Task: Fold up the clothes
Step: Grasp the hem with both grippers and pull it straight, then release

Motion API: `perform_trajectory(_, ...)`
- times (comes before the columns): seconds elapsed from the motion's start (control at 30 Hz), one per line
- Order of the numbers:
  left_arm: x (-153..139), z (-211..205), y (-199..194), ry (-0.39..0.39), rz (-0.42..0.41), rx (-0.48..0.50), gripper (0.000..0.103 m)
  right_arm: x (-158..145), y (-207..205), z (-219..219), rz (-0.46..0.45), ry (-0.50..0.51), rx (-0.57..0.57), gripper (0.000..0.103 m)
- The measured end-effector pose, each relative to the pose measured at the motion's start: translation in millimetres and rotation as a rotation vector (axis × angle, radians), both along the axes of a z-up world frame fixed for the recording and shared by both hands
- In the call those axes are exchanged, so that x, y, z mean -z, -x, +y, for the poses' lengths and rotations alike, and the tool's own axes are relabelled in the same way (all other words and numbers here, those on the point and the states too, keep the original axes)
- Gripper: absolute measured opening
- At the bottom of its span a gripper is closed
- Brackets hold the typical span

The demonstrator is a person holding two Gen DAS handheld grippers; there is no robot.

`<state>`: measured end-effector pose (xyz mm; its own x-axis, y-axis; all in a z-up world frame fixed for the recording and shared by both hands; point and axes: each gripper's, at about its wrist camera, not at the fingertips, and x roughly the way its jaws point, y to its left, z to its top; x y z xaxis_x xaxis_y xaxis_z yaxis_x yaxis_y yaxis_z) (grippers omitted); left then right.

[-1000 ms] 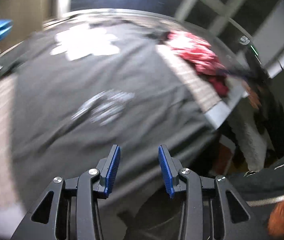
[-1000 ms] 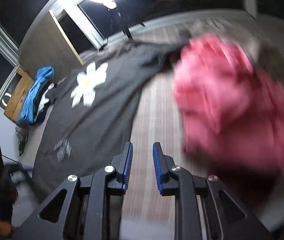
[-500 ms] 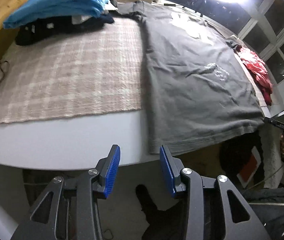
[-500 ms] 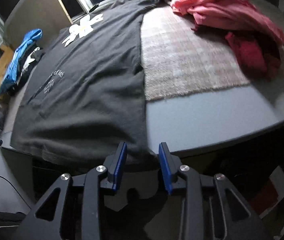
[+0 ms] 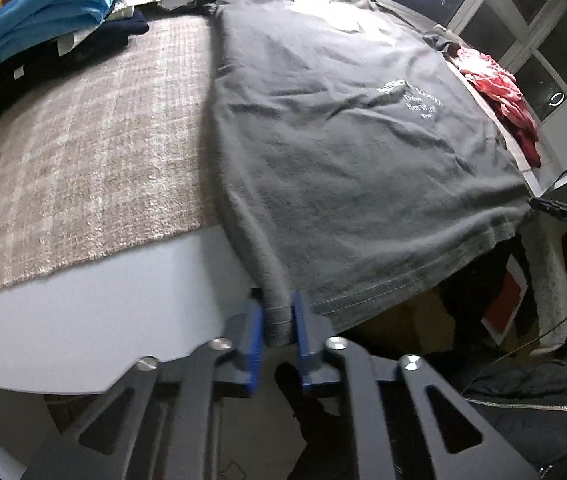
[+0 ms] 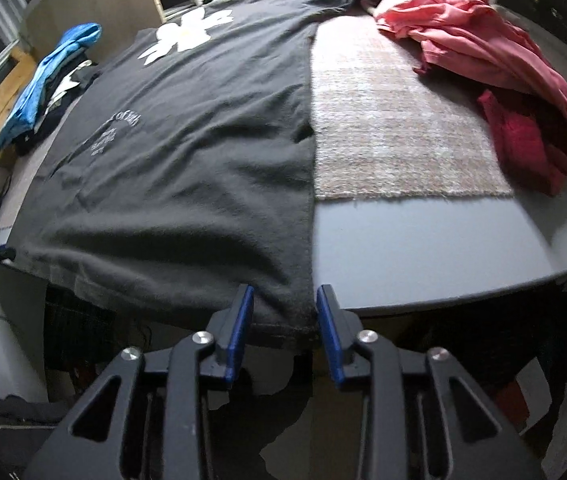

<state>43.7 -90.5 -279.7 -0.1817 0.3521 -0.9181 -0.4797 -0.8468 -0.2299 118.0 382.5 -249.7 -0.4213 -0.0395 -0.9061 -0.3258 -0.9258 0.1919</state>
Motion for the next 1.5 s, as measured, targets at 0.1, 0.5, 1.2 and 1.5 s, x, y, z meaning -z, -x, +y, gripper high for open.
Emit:
perform_trajectory(0.1,-8.0,-5.2,1.4,-0.044,-0.012,-0.016,0.007,-0.4,0.3,8.9,0.006,0.069,0.009,0.004)
perform_trajectory(0.5,-73.4,-10.3,-40.6,-0.146,0.074,0.011,0.007,-101.0,-27.9,22.4,0.142,-0.007,0.016,0.003)
perform_trajectory(1.2,-5.3,6.1,-42.9,-0.035,-0.086,0.128,0.003,-19.9,-1.6,18.9,-0.152,-0.118,0.077,0.004)
perform_trajectory(1.5,-33.2,59.5,-4.4,-0.008,-0.018,0.202,0.008,-80.0,19.2,63.3,-0.065,-0.075,0.113,0.035)
